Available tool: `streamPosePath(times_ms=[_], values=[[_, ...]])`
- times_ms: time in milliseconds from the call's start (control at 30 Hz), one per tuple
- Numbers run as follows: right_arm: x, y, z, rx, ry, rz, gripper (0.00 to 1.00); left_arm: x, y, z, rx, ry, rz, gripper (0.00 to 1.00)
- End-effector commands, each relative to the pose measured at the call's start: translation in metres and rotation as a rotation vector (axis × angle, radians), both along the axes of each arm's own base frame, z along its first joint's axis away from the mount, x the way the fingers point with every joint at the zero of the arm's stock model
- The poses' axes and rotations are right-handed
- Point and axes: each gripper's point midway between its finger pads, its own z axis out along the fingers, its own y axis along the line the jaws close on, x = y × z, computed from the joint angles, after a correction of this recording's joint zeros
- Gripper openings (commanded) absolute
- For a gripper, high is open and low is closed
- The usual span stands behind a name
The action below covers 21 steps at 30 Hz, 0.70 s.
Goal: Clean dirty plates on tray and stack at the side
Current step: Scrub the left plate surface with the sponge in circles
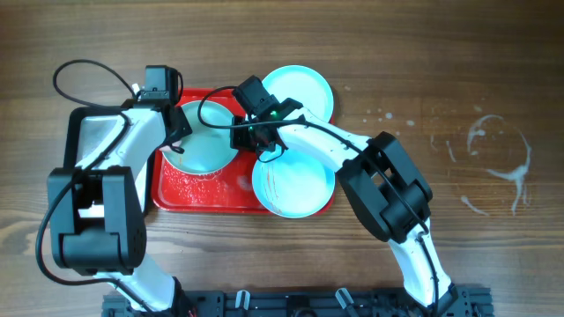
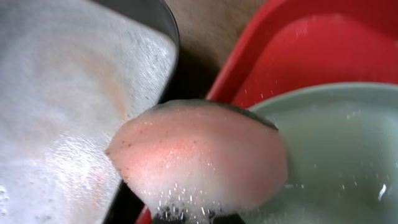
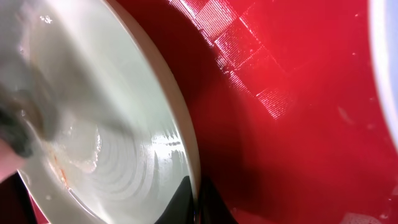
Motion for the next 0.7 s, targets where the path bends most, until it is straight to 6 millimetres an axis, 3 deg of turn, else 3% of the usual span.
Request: streamPosePath(times_ms=[0,100,233,467,567,667], values=[[-0.004,-0.019,-0.03,-0.081,0.037,-0.012,0.04,0.019,0.01,0.025,0.197,-0.07,0.007,0.04],[-0.004,-0.019,-0.03,-0.081,0.037,-0.012,0.04,0.036,-0.019,0.044,0.234,-0.166,-0.049,0.04],[-0.004,-0.019,-0.03,-0.083,0.033,-0.004,0.04,0.041,-0.049,0.047,0.22,-0.197,-0.117,0.04],[-0.005,-0.018,-0.03,-0.079,0.035,0.0,0.04,0.015,-0.043,0.025,0.193,-0.053,-0.131,0.04],[-0.006,-0.017,-0.03,-0.072,0.04,0.004,0.04,0.0,-0.049,0.005,0.114,0.002,-0.15,0.04],[-0.006,-0.017,-0.029,-0.071,0.036,0.011,0.04,-0.029,-0.044,-0.02,0.118,0.083,-0.156,0.04]])
